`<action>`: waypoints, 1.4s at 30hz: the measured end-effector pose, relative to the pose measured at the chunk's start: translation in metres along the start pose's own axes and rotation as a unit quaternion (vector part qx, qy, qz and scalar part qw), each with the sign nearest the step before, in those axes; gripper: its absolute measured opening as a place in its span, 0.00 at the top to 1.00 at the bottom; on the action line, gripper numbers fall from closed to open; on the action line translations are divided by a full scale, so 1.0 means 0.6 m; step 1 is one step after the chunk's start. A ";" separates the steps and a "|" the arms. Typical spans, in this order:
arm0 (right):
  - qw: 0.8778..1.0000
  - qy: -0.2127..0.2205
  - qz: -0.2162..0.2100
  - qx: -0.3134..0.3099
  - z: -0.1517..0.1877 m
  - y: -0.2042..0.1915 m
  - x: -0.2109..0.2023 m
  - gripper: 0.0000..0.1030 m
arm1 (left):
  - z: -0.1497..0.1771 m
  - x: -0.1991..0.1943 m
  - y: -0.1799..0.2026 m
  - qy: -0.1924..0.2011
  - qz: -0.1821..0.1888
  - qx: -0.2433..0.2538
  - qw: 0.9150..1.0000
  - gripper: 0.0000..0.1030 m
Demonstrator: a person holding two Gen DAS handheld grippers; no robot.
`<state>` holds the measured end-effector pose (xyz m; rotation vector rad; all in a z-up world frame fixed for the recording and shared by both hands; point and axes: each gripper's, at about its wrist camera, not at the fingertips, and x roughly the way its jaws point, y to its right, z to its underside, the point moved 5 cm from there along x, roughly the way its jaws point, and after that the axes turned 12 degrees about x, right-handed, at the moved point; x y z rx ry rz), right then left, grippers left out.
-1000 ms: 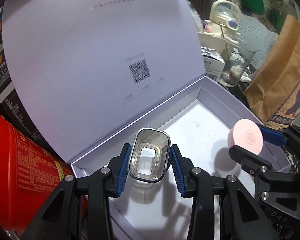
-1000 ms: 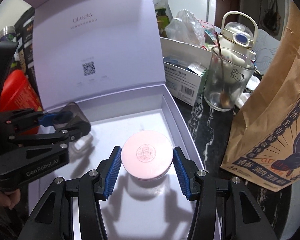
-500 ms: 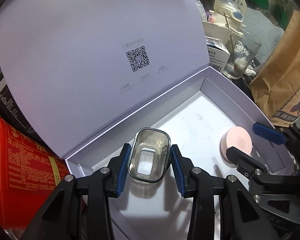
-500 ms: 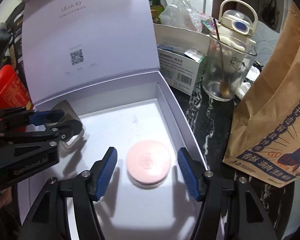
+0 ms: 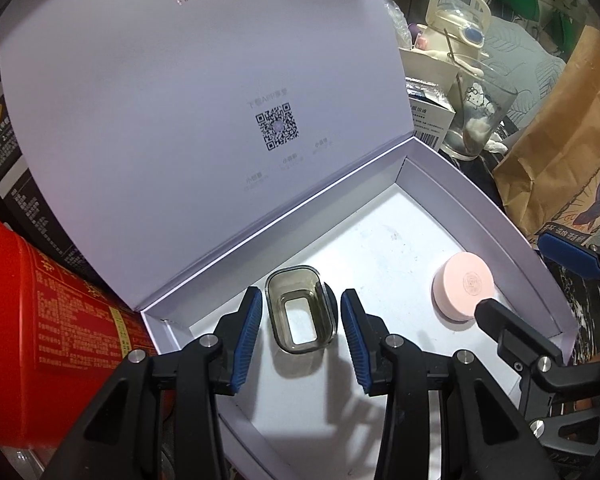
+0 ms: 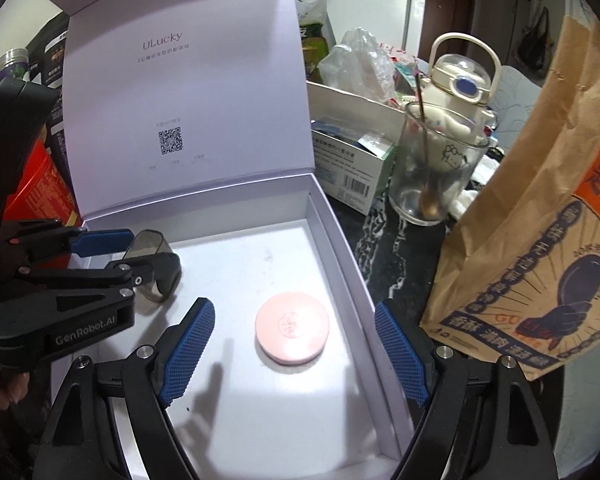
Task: Organize rigid objects
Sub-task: 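Set the glass holder beside the compact and open the left tool, then withdraw both tools from the lilac box back over the table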
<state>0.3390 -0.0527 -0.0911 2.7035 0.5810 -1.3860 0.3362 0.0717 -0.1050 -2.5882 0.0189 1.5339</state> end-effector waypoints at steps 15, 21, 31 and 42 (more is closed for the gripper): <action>1.000 0.025 0.015 0.011 0.006 0.015 -0.085 0.19 | -0.003 -0.064 0.012 0.035 0.001 0.008 0.999 0.61; 0.999 0.045 0.024 0.010 -0.001 0.019 -0.134 0.19 | -0.010 -0.107 0.025 0.059 0.014 0.013 0.998 0.61; 0.995 0.085 0.042 0.018 0.006 0.026 -0.222 0.19 | 0.001 -0.194 0.048 0.097 0.025 0.030 0.994 0.61; 0.987 0.153 0.057 0.011 0.014 0.026 -0.338 0.15 | 0.016 -0.325 0.087 0.179 0.017 0.056 0.982 0.07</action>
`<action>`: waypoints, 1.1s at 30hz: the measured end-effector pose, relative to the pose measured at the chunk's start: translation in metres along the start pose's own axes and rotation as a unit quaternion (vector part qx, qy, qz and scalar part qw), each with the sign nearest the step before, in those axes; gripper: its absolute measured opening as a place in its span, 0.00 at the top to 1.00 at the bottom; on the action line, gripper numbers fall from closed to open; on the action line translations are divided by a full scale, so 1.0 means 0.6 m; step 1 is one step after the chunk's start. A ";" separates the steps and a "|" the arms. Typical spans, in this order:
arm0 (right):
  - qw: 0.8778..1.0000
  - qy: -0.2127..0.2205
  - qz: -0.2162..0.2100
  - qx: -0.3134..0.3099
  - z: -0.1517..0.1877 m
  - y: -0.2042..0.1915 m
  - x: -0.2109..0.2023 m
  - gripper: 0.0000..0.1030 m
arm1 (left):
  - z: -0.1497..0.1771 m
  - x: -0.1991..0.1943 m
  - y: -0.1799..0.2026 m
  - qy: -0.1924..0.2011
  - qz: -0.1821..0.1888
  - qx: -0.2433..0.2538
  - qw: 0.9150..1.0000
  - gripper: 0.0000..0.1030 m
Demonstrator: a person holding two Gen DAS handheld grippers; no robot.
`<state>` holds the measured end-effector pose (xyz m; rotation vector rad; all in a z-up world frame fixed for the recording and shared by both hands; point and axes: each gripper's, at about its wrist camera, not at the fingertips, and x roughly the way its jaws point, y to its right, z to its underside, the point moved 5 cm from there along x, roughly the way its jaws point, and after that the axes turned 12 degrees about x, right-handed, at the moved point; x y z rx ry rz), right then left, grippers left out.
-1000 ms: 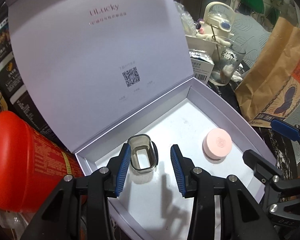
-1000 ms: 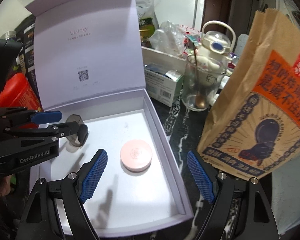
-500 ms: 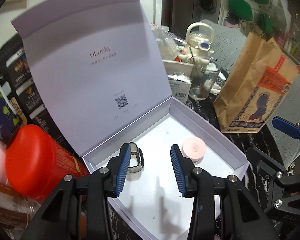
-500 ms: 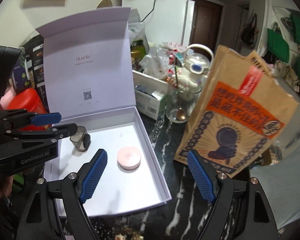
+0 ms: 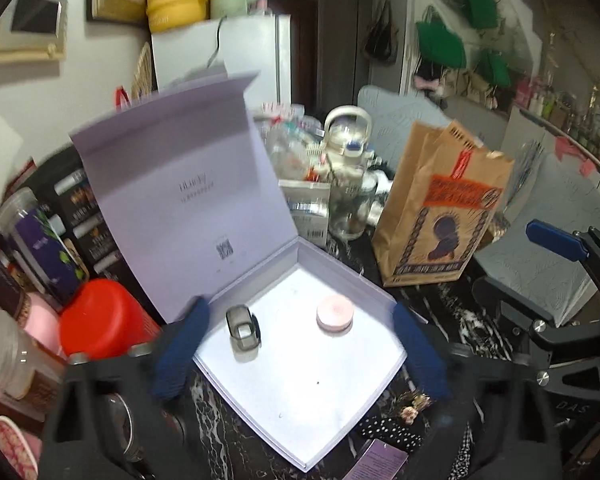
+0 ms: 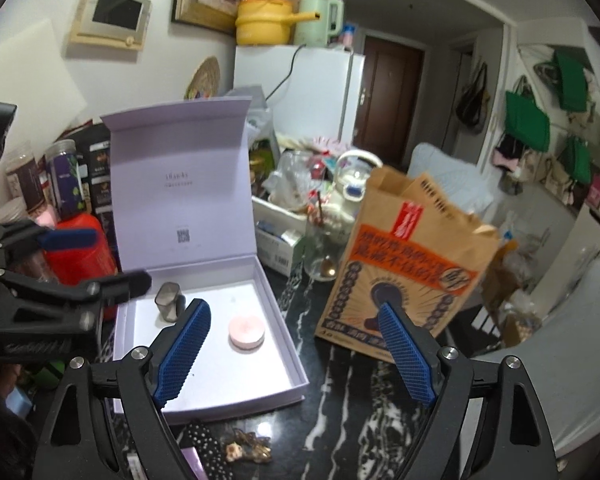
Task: Organize rigid objects
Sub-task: 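Withdraw both tools from the lilac box back over the table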
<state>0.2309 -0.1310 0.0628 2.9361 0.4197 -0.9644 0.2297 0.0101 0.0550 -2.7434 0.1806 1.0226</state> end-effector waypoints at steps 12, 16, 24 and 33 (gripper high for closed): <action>0.999 0.034 0.021 0.003 0.031 0.016 -0.107 0.12 | 0.022 -0.083 0.044 0.015 0.010 0.032 0.999 0.07; 0.999 0.041 0.026 0.013 0.043 0.021 -0.134 0.10 | 0.036 -0.103 0.053 0.016 0.005 0.039 0.999 0.07; 0.998 0.044 0.029 0.025 0.079 0.025 -0.170 0.10 | 0.070 -0.120 0.069 0.005 0.007 0.045 0.999 0.07; 0.997 0.038 0.039 0.046 0.124 0.037 -0.199 0.10 | 0.115 -0.123 0.087 -0.016 0.017 0.049 0.999 0.07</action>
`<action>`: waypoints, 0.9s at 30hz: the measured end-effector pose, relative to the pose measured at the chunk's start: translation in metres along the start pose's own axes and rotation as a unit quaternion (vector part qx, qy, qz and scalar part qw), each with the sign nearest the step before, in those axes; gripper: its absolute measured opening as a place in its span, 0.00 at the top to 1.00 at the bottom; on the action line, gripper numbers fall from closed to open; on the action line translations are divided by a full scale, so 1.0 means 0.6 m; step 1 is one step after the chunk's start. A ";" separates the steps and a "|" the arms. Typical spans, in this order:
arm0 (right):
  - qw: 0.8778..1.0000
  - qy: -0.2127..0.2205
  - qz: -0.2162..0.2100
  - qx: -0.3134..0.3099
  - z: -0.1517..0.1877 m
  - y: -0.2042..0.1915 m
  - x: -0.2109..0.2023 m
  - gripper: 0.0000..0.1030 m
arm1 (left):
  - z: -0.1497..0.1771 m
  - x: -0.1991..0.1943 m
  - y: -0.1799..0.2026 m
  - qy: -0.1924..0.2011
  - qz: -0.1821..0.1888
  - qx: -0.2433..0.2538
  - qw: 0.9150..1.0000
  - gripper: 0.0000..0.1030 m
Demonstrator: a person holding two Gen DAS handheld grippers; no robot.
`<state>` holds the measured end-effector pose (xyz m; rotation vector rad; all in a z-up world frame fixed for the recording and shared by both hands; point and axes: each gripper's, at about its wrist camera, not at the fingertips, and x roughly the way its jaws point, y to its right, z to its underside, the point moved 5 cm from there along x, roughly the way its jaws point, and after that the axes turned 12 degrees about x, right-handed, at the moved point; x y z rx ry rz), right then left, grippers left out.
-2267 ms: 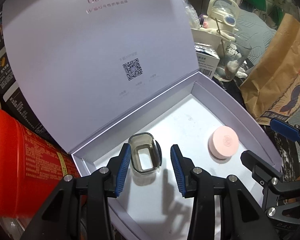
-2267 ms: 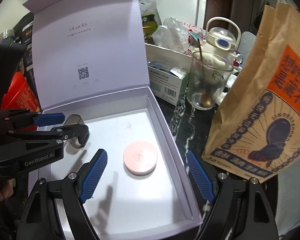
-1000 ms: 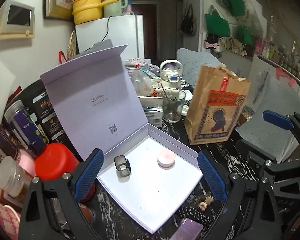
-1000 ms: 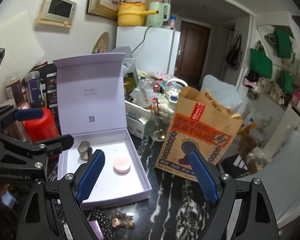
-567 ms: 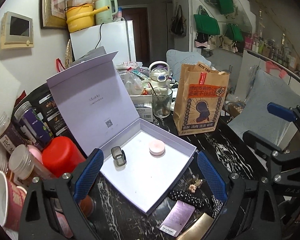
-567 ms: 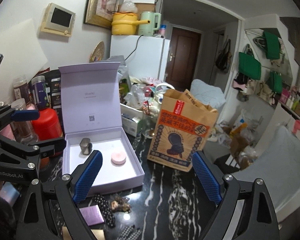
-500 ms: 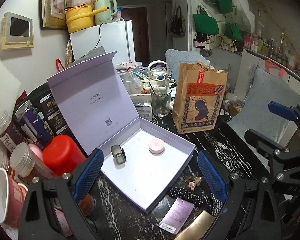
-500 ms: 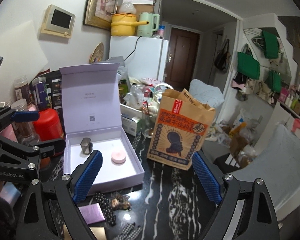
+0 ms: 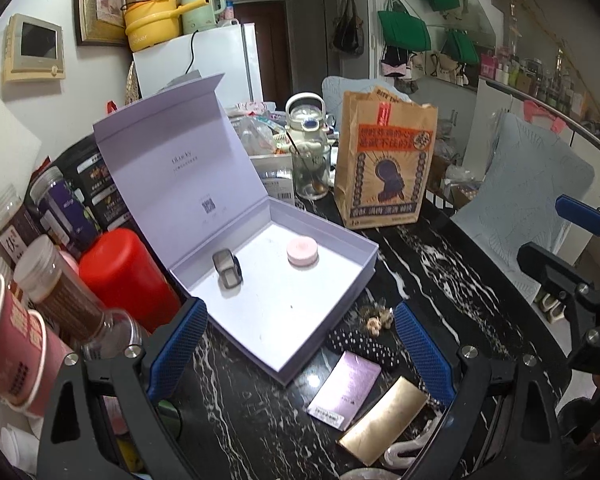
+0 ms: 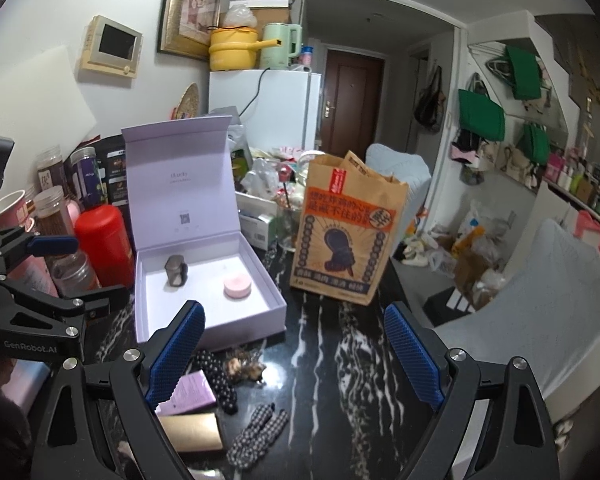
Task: Organize rigid objects
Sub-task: 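Withdraw both tools from the lilac box back over the table, then reach the right tool to the white pearly S-shaped hair clip and grasp it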
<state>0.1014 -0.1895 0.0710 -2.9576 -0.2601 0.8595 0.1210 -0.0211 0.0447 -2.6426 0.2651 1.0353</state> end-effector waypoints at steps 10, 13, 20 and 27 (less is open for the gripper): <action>1.000 -0.012 0.002 0.014 0.053 0.004 -0.017 0.10 | 0.041 0.008 0.014 -0.023 0.013 0.004 1.000 0.07; 1.000 -0.015 0.003 0.017 0.068 0.002 -0.021 0.10 | 0.050 0.009 0.017 -0.027 0.016 0.004 1.000 0.07; 0.999 -0.035 -0.002 0.030 0.109 0.001 -0.020 0.10 | 0.076 0.015 0.024 -0.037 0.016 0.020 0.999 0.07; 0.997 -0.063 -0.020 0.037 0.149 -0.008 -0.007 0.10 | 0.106 0.031 0.029 -0.062 0.020 0.026 0.998 0.07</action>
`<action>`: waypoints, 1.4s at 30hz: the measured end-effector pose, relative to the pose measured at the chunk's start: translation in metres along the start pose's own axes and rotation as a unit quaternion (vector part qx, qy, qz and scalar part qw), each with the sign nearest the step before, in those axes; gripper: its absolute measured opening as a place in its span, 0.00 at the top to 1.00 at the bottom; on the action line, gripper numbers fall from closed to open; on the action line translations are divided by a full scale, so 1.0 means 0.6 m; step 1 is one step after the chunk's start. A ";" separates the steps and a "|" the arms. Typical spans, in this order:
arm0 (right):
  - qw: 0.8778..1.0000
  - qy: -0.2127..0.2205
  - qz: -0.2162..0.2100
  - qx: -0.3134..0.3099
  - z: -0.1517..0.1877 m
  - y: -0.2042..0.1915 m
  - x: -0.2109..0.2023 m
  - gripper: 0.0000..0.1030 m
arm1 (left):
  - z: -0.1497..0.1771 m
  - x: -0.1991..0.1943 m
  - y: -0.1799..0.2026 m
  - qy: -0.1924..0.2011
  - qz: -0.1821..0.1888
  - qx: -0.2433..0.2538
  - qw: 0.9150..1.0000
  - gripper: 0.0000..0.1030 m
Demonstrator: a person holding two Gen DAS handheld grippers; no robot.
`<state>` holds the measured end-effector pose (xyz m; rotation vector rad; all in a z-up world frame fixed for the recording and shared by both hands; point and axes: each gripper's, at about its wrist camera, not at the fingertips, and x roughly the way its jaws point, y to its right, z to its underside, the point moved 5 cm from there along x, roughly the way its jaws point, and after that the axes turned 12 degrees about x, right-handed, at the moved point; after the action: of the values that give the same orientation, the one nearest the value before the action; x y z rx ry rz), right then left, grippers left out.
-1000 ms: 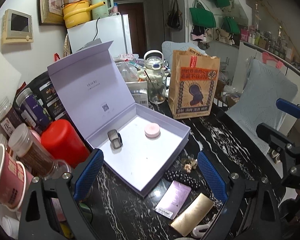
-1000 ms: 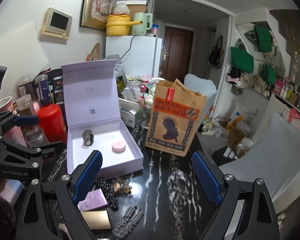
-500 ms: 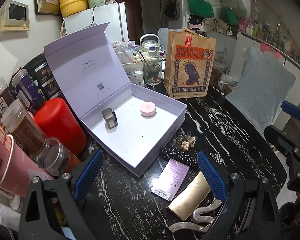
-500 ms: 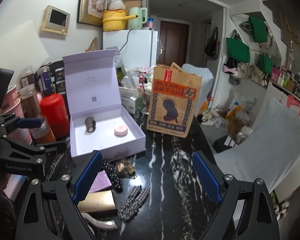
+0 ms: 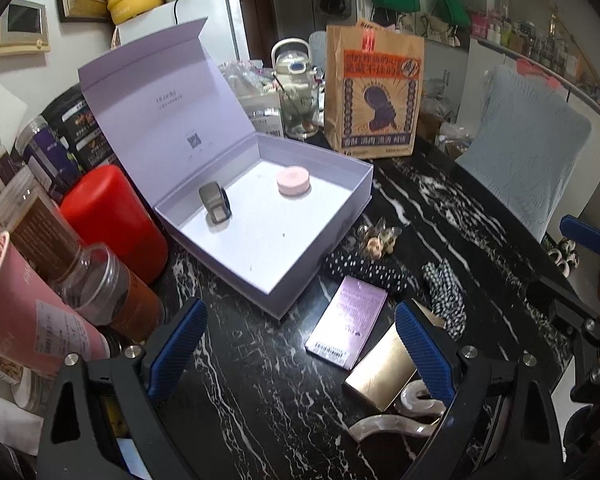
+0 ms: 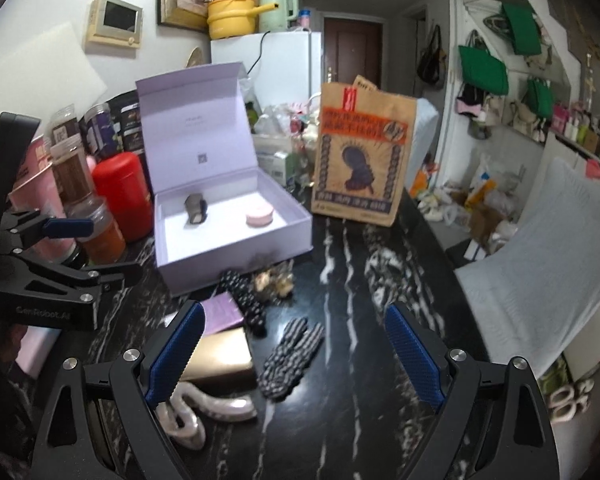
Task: Organize rigid objects
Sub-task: 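Reach the right tool to the white pearly S-shaped hair clip and grasp it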
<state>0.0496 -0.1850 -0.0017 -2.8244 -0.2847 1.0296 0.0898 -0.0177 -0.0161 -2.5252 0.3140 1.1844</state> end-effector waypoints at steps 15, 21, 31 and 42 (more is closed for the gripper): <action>0.997 -0.067 -0.042 -0.007 0.092 -0.038 0.030 0.06 | 0.074 0.038 0.016 -0.047 0.051 0.001 0.998 0.07; 0.993 -0.099 -0.065 -0.018 0.126 -0.059 0.051 0.03 | 0.106 0.049 0.008 -0.062 0.058 -0.010 0.996 0.07; 0.985 -0.141 -0.085 -0.052 0.161 -0.095 0.099 0.00 | 0.138 0.057 0.002 -0.065 0.066 -0.007 0.996 0.07; 0.983 -0.140 -0.059 -0.101 0.173 -0.119 0.132 0.00 | 0.135 0.062 0.005 -0.058 0.074 0.007 0.996 0.07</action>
<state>0.0321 -0.0928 -0.1175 -2.7843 -0.6085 1.4465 0.0554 0.0086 -0.0940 -2.4441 0.4855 1.3712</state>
